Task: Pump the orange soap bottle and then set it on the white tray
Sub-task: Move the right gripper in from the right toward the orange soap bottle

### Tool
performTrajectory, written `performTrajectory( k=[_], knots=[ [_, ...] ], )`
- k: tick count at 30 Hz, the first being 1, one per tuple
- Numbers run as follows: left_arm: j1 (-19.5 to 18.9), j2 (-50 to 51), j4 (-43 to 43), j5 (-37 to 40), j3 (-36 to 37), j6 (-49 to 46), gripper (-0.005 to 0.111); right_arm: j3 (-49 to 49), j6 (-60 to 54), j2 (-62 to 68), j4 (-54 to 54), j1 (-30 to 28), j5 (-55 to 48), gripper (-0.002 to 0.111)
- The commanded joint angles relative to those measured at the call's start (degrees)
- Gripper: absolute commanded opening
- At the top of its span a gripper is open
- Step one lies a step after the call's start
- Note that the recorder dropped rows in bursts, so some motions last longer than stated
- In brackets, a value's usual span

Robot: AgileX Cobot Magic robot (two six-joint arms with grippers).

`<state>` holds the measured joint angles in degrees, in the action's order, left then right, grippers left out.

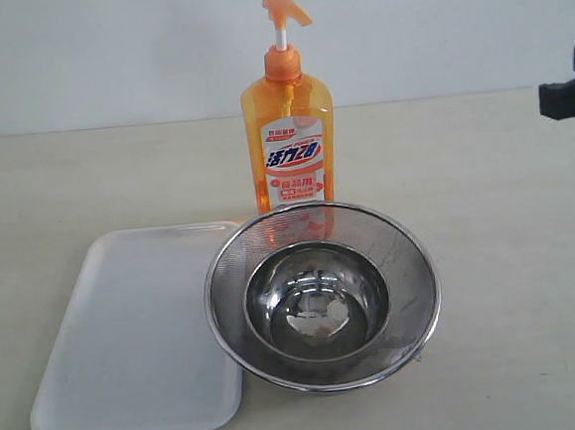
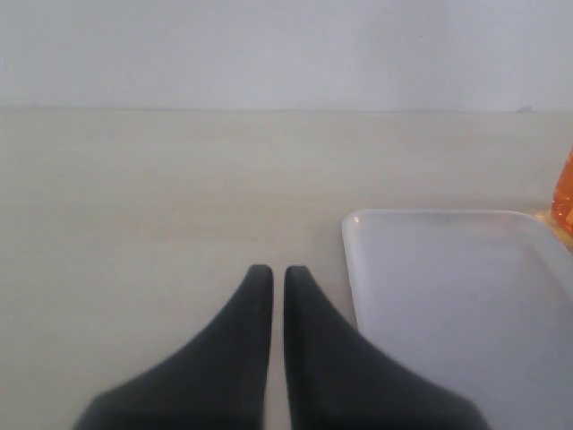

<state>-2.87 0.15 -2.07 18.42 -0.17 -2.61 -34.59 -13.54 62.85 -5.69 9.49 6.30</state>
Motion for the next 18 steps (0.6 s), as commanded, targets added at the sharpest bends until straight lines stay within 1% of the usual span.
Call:
performTrajectory(
  k=[1, 5, 7, 10, 14, 16, 18],
  knots=[
    [-0.25, -0.15, -0.31, -0.16, 0.17, -0.27, 0.005, -8.54, -5.32, 6.68, 3.84, 0.26, -3.97, 0.0],
    [-0.25, -0.15, -0.31, -0.16, 0.17, -0.27, 0.005, -16.02, -12.42, 13.12, 4.85, 0.03, -8.06, 0.0],
    [-0.25, -0.15, -0.31, -0.16, 0.17, -0.27, 0.005, -19.34, -16.57, 16.28, 4.85, -0.6, -8.48, 0.0],
    [-0.25, -0.15, -0.31, -0.16, 0.17, -0.27, 0.005, -23.09, -19.8, 20.29, 4.85, -2.89, -8.66, 0.0],
    [-0.25, -0.15, -0.31, -0.16, 0.17, -0.27, 0.005, -25.55, -18.07, 25.05, 3.33, -6.22, -7.47, 0.0],
    [-0.25, -0.15, -0.31, -0.16, 0.17, -0.27, 0.005, -25.63, -15.9, 26.82, 1.56, -6.81, -6.3, 0.0],
    [-0.25, -0.15, -0.31, -0.16, 0.17, -0.27, 0.005, -25.63, -15.5, 28.1, 1.42, -6.81, -7.45, 0.0]
  ],
)
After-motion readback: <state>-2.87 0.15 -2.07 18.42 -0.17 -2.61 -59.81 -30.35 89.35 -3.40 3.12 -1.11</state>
